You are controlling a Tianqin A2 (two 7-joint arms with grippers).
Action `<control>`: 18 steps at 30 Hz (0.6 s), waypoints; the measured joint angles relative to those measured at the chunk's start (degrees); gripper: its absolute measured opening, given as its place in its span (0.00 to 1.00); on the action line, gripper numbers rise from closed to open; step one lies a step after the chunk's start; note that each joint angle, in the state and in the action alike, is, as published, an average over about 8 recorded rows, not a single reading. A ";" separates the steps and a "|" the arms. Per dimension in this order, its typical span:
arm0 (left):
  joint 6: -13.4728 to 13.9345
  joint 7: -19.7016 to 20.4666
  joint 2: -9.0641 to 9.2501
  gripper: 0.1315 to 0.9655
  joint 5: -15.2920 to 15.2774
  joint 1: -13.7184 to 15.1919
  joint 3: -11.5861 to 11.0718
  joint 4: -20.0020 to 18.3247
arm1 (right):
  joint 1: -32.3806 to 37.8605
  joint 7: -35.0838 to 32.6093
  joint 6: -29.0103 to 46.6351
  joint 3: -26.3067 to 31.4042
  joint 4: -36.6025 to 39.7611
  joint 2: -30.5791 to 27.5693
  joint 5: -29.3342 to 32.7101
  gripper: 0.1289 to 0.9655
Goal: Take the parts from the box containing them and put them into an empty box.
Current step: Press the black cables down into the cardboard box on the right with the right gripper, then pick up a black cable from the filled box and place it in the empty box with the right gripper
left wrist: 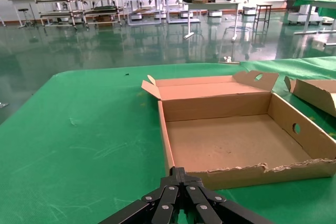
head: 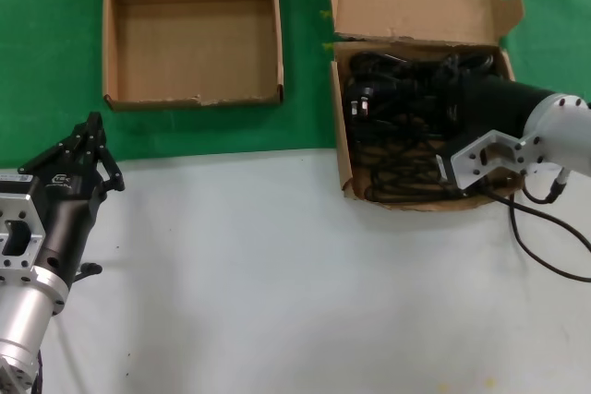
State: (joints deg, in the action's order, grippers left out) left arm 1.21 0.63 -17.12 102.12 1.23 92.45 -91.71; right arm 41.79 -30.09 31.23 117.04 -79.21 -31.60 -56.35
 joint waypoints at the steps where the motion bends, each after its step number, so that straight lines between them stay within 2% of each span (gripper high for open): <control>1: 0.00 0.00 0.00 0.02 0.00 0.00 0.00 0.00 | 0.01 0.08 0.00 -0.04 0.08 0.06 0.12 0.39; 6: 0.00 0.00 0.00 0.02 0.00 0.00 0.00 0.00 | 0.10 0.16 -0.14 -0.11 0.45 0.35 0.43 0.25; 15: 0.00 0.00 0.00 0.02 0.00 0.00 0.00 0.00 | 0.06 -0.58 -0.68 0.20 0.87 0.78 0.08 0.10; 18: 0.00 0.00 0.00 0.02 0.00 0.00 0.00 0.00 | -0.01 -0.41 -0.61 0.01 0.36 0.70 0.17 0.09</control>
State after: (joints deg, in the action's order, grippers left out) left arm 1.21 0.63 -17.12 102.12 1.23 92.45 -91.71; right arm 41.78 -30.50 30.62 117.06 -78.84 -30.90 -56.18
